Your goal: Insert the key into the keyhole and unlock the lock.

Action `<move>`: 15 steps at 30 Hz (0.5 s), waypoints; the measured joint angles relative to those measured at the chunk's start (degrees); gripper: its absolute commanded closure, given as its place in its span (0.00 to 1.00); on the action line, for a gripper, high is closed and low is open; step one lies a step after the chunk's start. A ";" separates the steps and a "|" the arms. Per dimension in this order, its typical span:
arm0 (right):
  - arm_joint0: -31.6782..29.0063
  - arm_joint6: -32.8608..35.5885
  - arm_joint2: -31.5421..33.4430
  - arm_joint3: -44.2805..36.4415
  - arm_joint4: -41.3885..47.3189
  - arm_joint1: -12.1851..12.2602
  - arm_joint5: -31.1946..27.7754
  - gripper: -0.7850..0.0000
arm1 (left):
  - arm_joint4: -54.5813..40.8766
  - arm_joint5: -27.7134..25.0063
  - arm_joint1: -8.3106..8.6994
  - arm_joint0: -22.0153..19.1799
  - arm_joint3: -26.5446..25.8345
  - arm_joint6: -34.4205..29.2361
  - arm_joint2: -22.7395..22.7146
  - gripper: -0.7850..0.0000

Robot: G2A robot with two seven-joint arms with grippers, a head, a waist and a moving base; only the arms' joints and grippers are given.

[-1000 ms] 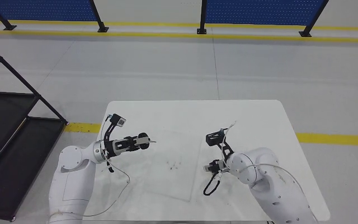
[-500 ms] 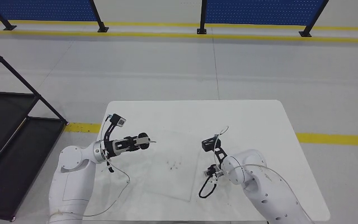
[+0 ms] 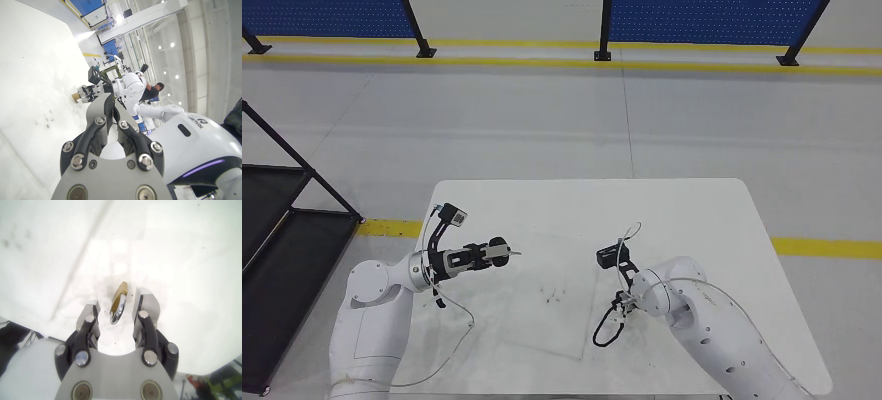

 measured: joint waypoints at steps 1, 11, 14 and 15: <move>0.21 0.00 -0.16 0.28 0.23 -0.01 0.00 0.58 | 0.00 0.00 0.00 0.00 0.00 0.00 0.00 1.00; 2.26 0.00 -2.17 3.39 2.32 0.03 0.00 0.64 | 0.00 0.00 0.00 0.00 0.00 0.00 0.00 1.00; 2.71 0.00 -2.61 4.14 2.69 0.07 0.01 0.71 | 0.00 0.00 0.00 0.00 0.00 0.00 0.00 1.00; 2.83 0.00 -2.73 4.40 2.72 0.10 0.01 0.74 | 0.00 0.00 0.00 0.00 0.00 0.00 0.00 1.00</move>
